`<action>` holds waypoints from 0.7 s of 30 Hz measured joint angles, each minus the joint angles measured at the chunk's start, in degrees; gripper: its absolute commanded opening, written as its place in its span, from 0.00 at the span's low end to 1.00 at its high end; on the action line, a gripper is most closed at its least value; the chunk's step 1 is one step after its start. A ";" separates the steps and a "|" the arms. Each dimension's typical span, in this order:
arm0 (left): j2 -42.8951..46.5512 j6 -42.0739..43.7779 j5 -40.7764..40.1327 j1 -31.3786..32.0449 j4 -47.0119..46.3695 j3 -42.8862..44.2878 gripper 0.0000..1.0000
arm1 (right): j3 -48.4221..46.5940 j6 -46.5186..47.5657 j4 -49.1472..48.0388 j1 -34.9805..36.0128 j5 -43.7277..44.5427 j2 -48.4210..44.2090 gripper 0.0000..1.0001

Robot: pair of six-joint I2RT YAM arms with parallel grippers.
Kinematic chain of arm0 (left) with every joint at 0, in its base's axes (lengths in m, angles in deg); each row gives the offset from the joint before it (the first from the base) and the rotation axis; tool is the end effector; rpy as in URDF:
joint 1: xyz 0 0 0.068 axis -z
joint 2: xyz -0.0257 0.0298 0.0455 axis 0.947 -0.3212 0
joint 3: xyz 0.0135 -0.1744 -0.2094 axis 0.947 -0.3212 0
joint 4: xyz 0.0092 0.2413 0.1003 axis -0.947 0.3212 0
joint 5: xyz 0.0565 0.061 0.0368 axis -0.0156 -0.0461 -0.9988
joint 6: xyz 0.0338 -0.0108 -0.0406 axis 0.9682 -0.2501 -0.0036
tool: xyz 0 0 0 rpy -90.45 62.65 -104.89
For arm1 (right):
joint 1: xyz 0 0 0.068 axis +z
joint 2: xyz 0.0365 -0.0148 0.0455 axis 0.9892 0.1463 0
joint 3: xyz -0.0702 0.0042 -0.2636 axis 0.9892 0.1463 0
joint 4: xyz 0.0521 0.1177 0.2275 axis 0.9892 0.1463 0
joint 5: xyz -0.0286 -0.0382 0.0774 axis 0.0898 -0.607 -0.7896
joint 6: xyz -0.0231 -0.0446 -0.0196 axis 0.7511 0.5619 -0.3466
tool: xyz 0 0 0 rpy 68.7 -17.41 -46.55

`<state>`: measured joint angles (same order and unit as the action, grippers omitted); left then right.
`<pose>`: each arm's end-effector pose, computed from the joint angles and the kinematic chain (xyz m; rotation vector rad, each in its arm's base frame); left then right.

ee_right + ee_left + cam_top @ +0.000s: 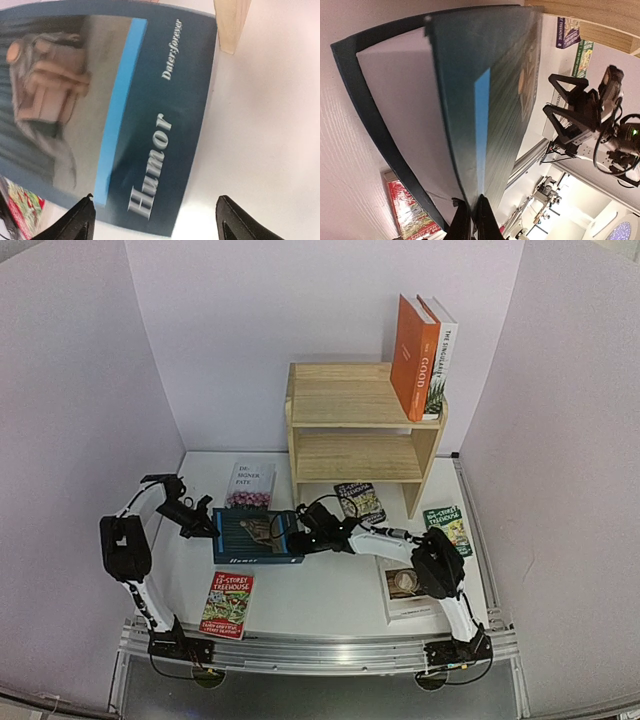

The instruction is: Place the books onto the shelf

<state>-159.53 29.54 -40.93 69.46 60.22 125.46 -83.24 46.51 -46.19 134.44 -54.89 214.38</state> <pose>0.3337 -0.0146 0.2209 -0.0061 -2.8377 1.1781 0.3013 0.3969 0.1749 -0.5009 2.4455 0.6335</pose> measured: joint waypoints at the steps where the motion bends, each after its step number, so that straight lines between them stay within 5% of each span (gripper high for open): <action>1: 0.51 -0.64 0.69 0.10 0.13 0.11 0.00 | 1.43 1.51 0.12 0.61 2.12 -1.94 0.83; 6: 3.67 -4.80 3.78 0.60 -1.58 -0.80 0.00 | 6.48 13.32 -0.51 5.95 15.96 -11.29 0.86; 11: 6.94 -8.83 5.13 0.94 -4.64 -4.34 0.00 | 8.29 33.70 -13.01 15.13 25.86 -12.85 0.95; 21: 7.53 -12.78 6.71 1.00 -7.63 -6.16 0.00 | -1.65 64.79 -38.73 22.71 38.97 9.98 0.98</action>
<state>-152.00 16.76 -34.21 70.47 52.60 119.30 -84.89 111.29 -84.92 157.14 -15.92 224.36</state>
